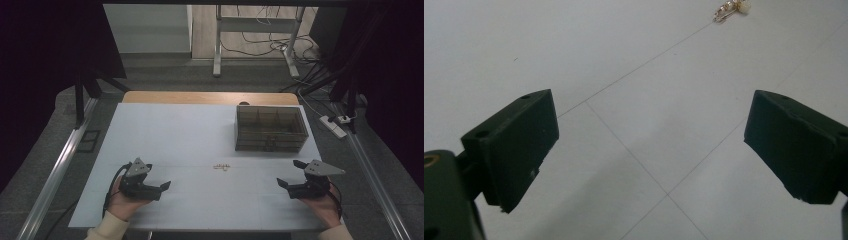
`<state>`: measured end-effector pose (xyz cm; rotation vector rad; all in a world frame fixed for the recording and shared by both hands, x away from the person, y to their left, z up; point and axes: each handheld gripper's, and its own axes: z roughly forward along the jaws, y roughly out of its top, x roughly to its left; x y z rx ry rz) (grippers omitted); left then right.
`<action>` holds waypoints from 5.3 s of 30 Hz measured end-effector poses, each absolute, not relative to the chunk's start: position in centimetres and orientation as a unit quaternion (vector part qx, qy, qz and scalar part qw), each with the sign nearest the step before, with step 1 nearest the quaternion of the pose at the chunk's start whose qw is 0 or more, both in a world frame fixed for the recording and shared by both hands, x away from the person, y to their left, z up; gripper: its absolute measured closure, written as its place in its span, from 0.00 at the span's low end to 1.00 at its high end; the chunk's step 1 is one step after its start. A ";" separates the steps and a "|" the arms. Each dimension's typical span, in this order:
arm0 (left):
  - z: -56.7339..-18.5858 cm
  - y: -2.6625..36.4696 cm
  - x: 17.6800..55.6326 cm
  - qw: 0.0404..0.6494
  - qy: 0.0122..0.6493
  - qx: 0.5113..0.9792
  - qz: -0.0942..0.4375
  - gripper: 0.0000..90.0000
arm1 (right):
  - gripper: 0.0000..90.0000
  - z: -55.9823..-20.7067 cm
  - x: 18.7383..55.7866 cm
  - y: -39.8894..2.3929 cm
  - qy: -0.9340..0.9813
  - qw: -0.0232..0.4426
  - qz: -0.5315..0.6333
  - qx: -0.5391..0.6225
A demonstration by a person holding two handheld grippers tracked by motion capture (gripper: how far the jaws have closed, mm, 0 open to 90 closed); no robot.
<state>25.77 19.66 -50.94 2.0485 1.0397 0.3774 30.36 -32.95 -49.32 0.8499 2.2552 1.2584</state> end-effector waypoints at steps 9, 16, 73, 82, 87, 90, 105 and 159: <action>-51.0 19.6 25.7 0.396 0.410 0.809 0.149 0.07 | 0.09 -49.4 30.4 -33.1 0.810 0.209 0.451 0.312; -51.1 19.6 25.8 0.396 0.410 0.809 0.146 0.07 | 0.09 -49.6 30.6 -33.0 0.813 0.205 0.446 0.314; -51.3 18.9 26.2 0.391 0.400 0.817 0.141 0.08 | 0.12 -49.7 29.8 -30.8 0.822 0.236 0.426 0.294; -51.4 18.9 26.3 0.390 0.399 0.818 0.138 0.08 | 0.13 -49.9 29.7 -30.2 0.831 0.258 0.407 0.277; -51.5 18.9 26.3 0.389 0.399 0.819 0.138 0.08 | 0.13 -50.0 29.6 -30.1 0.835 0.275 0.394 0.267; -51.5 18.9 26.3 0.388 0.400 0.819 0.138 0.08 | 0.14 -50.0 29.5 -30.0 0.837 0.284 0.387 0.261; -51.6 19.0 26.4 0.387 0.401 0.819 0.136 0.08 | 0.14 -50.1 29.3 -29.8 0.841 0.317 0.365 0.243; -51.9 19.0 26.7 0.385 0.404 0.819 0.131 0.08 | 0.16 -50.9 29.2 -28.7 0.844 0.411 0.289 0.189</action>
